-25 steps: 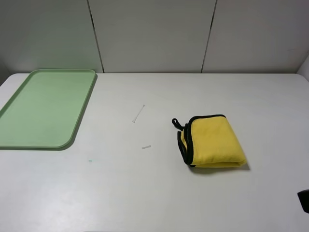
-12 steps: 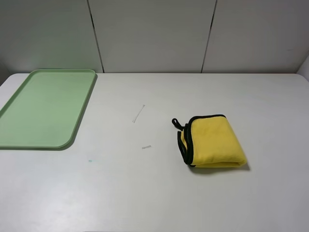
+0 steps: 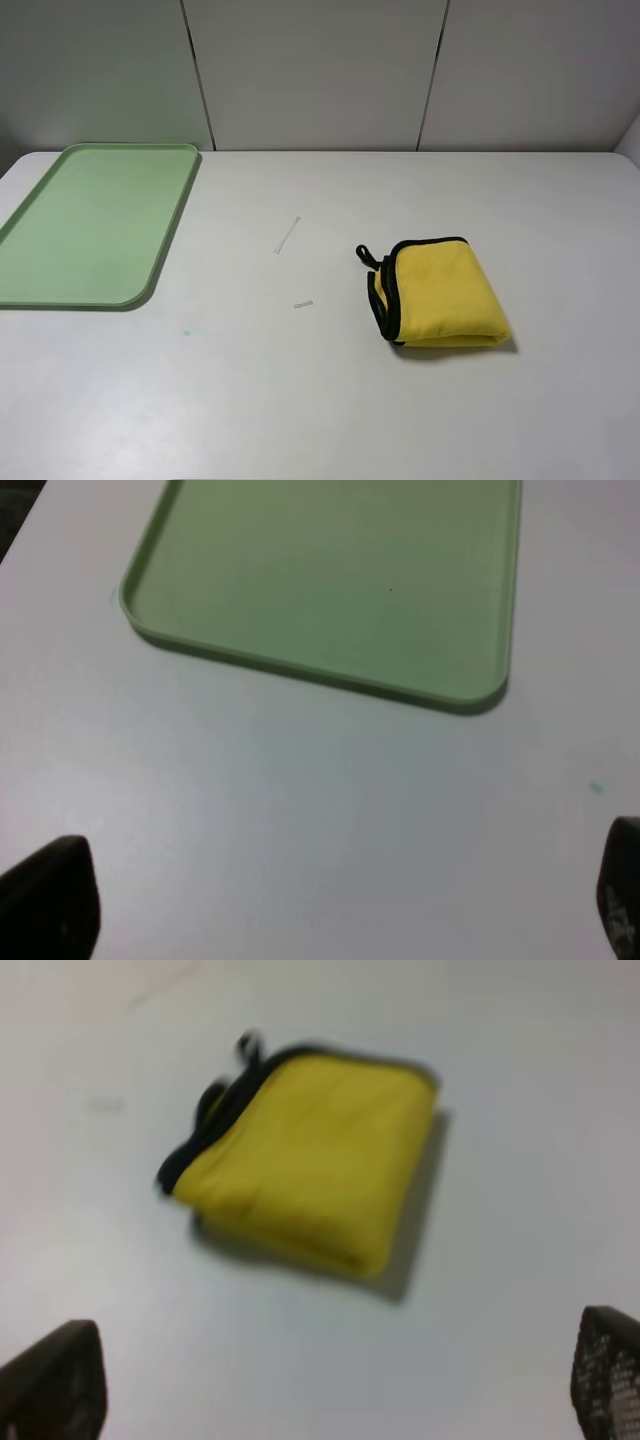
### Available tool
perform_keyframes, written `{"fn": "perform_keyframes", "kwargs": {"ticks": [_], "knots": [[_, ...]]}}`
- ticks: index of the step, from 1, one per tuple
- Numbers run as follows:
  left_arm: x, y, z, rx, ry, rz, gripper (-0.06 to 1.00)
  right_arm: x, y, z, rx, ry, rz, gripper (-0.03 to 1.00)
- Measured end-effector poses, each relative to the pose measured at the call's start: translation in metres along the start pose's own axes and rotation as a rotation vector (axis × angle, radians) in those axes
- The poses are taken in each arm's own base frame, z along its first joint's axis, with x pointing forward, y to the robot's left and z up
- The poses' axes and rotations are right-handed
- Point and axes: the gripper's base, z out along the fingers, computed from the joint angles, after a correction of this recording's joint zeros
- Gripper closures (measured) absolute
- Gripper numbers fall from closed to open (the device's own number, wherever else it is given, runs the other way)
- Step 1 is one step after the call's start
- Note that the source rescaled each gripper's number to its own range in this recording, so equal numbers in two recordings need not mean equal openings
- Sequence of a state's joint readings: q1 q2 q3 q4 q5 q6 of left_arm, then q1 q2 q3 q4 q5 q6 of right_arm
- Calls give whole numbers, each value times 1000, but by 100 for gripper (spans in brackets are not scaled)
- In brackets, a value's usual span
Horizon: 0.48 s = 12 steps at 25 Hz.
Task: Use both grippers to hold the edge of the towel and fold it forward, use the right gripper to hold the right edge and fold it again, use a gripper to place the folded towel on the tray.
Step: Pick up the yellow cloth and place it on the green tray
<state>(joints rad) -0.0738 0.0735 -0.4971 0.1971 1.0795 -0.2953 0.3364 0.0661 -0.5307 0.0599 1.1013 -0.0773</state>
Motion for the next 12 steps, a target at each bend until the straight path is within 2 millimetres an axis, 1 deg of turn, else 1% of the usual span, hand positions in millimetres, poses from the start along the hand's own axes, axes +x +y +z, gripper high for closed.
{"fn": "perform_keyframes", "kwargs": {"ticks": [2,3,8,12], "knots": [[0,0,0,0,0,0,-6,6,1,-7,56,-54,29,-3],[0,0,0,0,0,0,-6,8,2,-8,79,-50,46,-3],[0,0,0,0,0,0,-6,9,3,-8,161,-35,101,-3],[0,0,0,0,0,0,-6,7,3,-8,168,-53,105,-3]]}}
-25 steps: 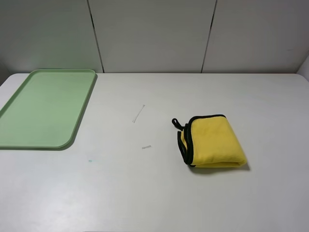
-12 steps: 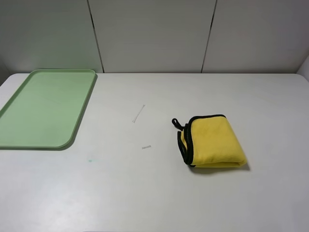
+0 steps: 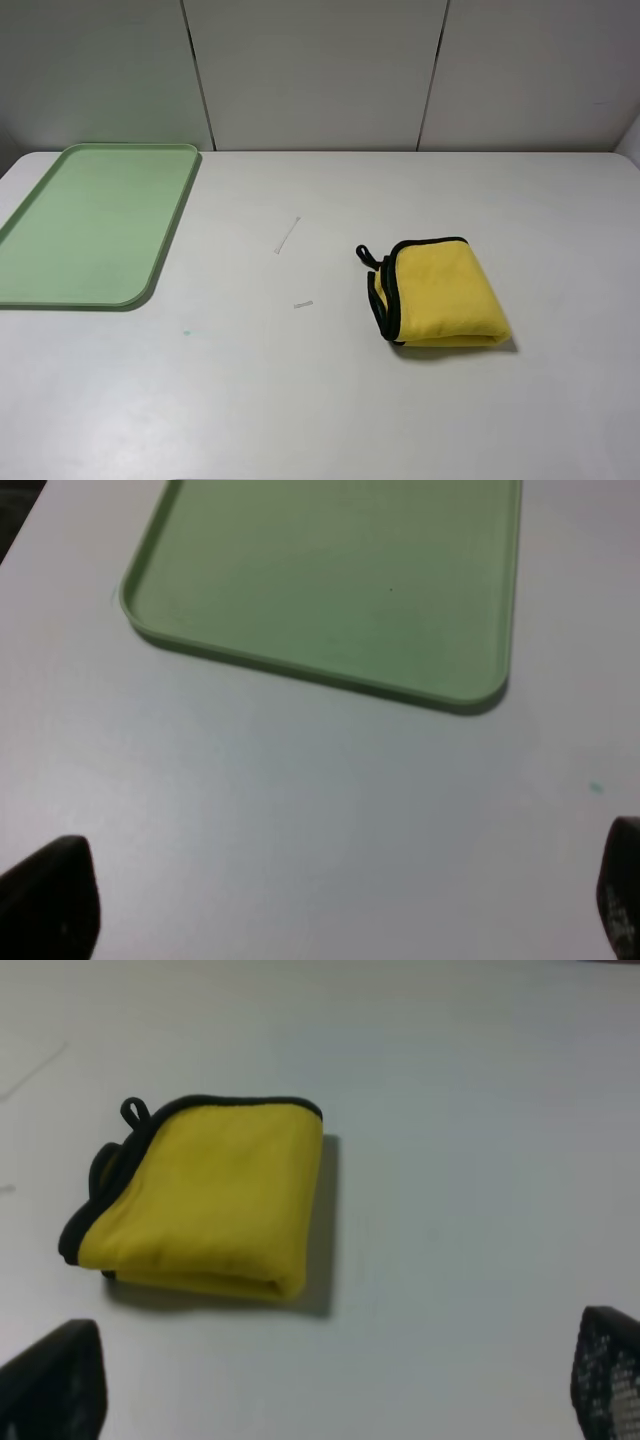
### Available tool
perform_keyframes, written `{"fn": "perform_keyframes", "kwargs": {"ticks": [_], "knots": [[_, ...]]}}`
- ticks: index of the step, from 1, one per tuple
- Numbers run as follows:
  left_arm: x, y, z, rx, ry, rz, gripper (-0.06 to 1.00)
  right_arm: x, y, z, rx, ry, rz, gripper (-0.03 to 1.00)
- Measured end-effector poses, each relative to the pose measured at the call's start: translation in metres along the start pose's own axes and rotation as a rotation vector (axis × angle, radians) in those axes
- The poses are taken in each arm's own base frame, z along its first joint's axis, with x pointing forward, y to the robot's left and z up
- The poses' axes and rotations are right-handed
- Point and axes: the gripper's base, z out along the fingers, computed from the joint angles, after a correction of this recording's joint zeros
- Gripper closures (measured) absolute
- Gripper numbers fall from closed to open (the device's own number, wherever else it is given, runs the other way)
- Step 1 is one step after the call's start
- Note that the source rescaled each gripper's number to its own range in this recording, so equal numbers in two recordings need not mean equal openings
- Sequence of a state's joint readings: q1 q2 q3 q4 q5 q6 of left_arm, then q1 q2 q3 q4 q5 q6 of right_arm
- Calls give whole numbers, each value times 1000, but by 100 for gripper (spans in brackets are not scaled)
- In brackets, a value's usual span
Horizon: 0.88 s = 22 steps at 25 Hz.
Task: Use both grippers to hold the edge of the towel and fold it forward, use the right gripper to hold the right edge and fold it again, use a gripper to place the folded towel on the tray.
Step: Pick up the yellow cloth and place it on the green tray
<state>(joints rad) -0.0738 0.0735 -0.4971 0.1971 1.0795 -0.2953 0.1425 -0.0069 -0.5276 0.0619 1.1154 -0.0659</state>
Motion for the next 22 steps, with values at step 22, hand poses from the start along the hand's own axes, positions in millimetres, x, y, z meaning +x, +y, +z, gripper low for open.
{"fn": "perform_keyframes", "kwargs": {"ticks": [22], "knots": [[0,0,0,0,0,0,-6,-1,-1,8,69,-48,59,-3]]}}
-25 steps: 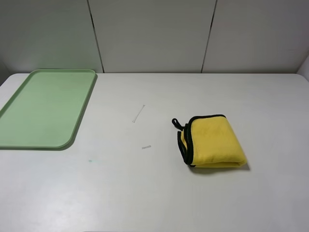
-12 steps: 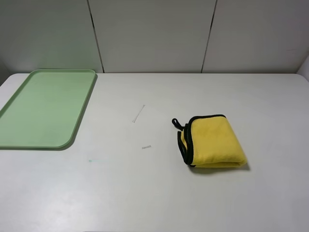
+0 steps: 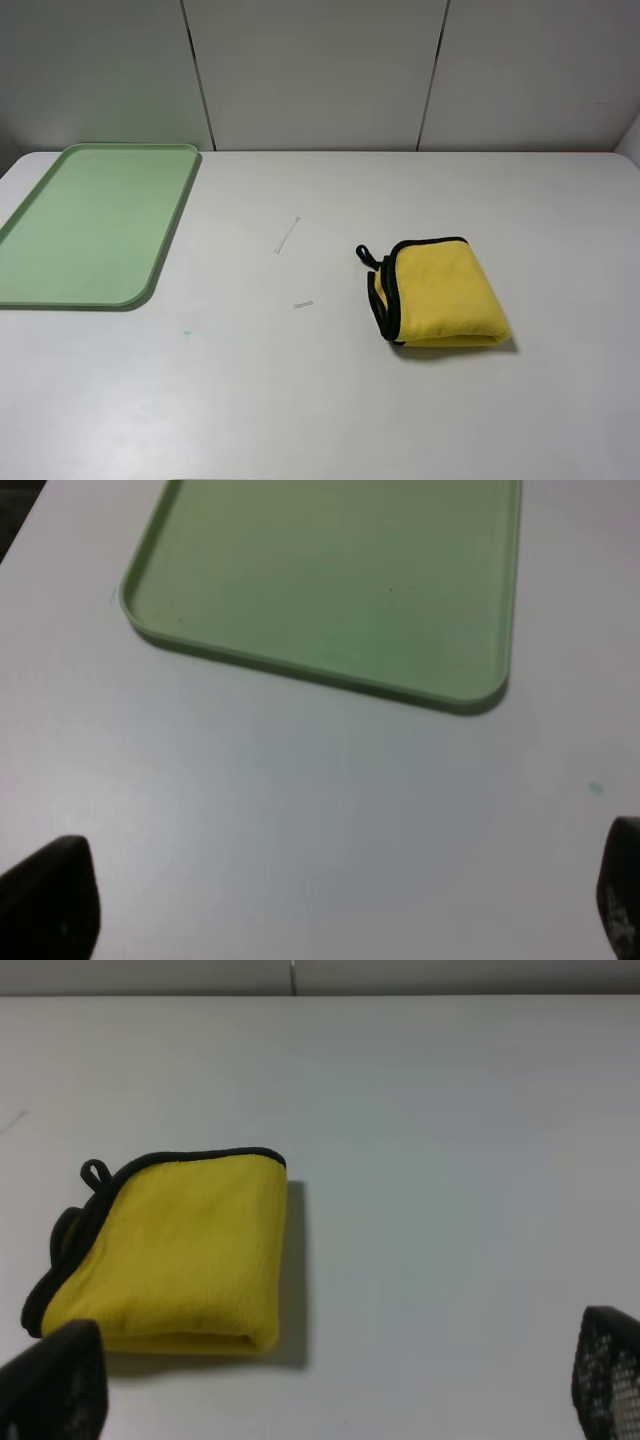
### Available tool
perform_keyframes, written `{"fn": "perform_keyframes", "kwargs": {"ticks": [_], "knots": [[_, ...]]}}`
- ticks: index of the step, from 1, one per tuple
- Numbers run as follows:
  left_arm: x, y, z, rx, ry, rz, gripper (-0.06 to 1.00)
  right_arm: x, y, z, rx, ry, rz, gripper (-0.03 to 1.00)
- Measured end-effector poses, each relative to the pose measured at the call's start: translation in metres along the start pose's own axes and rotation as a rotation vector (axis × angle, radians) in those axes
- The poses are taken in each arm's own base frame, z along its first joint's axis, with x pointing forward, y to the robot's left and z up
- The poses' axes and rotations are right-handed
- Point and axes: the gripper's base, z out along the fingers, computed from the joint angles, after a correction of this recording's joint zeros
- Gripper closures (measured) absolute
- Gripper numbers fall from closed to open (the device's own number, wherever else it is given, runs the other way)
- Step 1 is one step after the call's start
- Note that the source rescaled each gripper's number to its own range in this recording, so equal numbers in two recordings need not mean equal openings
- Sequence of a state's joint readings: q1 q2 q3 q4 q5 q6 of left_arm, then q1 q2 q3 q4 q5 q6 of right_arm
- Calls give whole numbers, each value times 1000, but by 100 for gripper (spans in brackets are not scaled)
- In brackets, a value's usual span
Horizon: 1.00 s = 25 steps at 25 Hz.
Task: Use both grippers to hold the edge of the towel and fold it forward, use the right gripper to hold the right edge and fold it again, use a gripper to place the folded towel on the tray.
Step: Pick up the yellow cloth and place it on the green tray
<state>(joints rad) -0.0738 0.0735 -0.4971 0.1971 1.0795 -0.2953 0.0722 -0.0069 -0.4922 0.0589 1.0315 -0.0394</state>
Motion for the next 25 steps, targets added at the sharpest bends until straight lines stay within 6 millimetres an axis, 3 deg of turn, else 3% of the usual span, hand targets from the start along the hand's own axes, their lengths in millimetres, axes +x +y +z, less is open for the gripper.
{"fn": "perform_keyframes", "kwargs": {"ticks": [25], "knots": [[0,0,0,0,0,0,-6,0,0,0,-2,0,19,-3]]}}
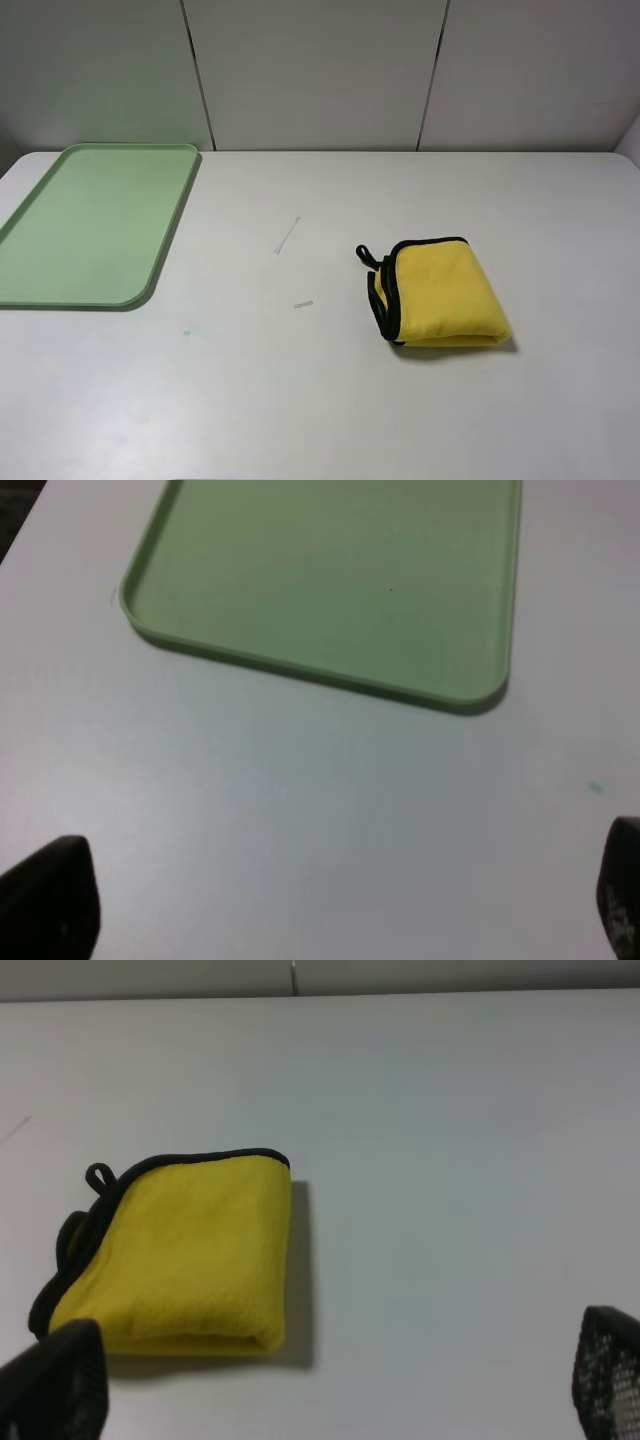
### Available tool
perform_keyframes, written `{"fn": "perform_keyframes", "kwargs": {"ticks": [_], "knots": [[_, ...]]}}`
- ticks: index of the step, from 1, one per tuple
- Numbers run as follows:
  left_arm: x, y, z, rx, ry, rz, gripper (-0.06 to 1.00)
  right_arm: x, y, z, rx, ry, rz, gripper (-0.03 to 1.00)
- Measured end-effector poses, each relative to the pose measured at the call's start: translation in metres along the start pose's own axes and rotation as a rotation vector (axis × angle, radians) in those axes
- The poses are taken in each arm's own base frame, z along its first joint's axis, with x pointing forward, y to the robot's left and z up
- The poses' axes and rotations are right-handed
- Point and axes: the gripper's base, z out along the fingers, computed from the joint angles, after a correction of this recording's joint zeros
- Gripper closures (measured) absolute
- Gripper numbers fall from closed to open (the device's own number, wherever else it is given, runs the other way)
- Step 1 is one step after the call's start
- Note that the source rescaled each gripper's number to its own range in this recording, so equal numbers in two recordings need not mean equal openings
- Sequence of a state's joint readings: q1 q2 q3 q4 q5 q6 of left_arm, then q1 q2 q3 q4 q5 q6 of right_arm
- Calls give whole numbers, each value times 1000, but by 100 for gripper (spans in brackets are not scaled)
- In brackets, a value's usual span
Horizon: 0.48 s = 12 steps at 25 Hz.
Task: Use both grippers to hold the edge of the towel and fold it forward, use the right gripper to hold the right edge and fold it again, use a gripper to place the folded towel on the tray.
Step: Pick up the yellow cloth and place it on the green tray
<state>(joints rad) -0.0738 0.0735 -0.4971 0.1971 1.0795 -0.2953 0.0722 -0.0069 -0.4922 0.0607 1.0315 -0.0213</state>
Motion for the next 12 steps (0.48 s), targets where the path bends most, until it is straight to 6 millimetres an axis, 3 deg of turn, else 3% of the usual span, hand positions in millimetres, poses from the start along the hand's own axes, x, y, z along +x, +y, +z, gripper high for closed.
{"fn": "perform_keyframes", "kwargs": {"ticks": [7,12], "knots": [[-2,1,1,-16,9,3,-5,0,0,0,-3,0,3,-3],[-27,-5,5,-47,95,20,-5,0,0,0,-5,-1,4,-3]]}}
